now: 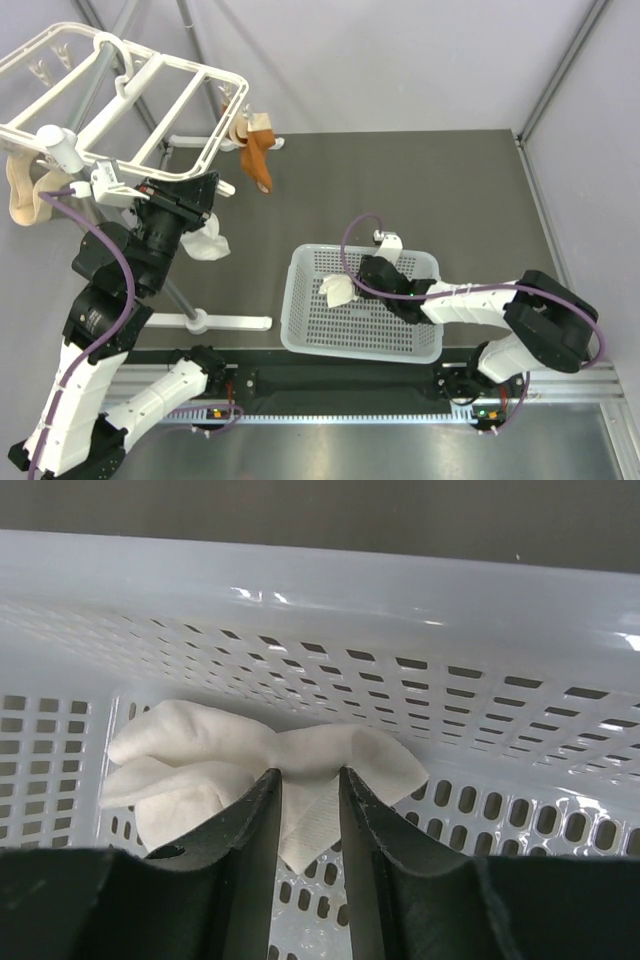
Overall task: Clip the socks to the hanger
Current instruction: Pick up the sock from the bin.
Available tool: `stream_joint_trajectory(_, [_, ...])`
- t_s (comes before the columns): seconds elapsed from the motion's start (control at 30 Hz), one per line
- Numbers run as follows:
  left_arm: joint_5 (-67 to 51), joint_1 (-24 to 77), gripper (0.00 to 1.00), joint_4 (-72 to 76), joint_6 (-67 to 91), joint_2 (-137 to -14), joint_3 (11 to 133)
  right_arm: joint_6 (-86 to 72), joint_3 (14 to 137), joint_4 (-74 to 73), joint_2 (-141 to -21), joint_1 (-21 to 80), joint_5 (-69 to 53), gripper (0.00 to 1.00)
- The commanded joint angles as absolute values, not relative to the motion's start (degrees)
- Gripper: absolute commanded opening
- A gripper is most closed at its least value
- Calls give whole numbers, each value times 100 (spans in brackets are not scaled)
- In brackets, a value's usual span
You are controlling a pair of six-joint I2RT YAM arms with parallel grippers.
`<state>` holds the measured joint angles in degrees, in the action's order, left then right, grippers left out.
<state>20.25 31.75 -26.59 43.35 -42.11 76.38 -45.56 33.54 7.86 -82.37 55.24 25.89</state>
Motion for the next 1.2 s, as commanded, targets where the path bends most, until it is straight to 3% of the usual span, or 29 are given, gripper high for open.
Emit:
stream_joint_trajectory(0.0, [1951,3173,0,-2707,4254,-4236,7611,-4482,3305,1160,-8323,5467,2707,29])
stream_joint_trajectory(0.27, [1942,3173,0,-2751,4254,-4228,7620,-4606,3366,1327,-8595,5458,2549,31])
stream_joint_trajectory(0.43, [1977,3173,0,-2786,4245,-4184,7655,-4150,3428,1450,-8325,5467,2479,0])
stream_joint_trajectory(0.73, [1995,3173,0,-2830,4236,-4131,7638,-3280,3717,19,-6350,5818,3243,0])
stream_joint_trajectory(0.93, [1960,3173,0,-2760,4245,-4113,7541,-2743,4394,-1745,-5187,5950,3287,0])
stream_joint_trajectory(1.17, [1934,3173,0,-2760,4263,-4087,7497,-2286,4983,-2592,-4764,5950,1814,0])
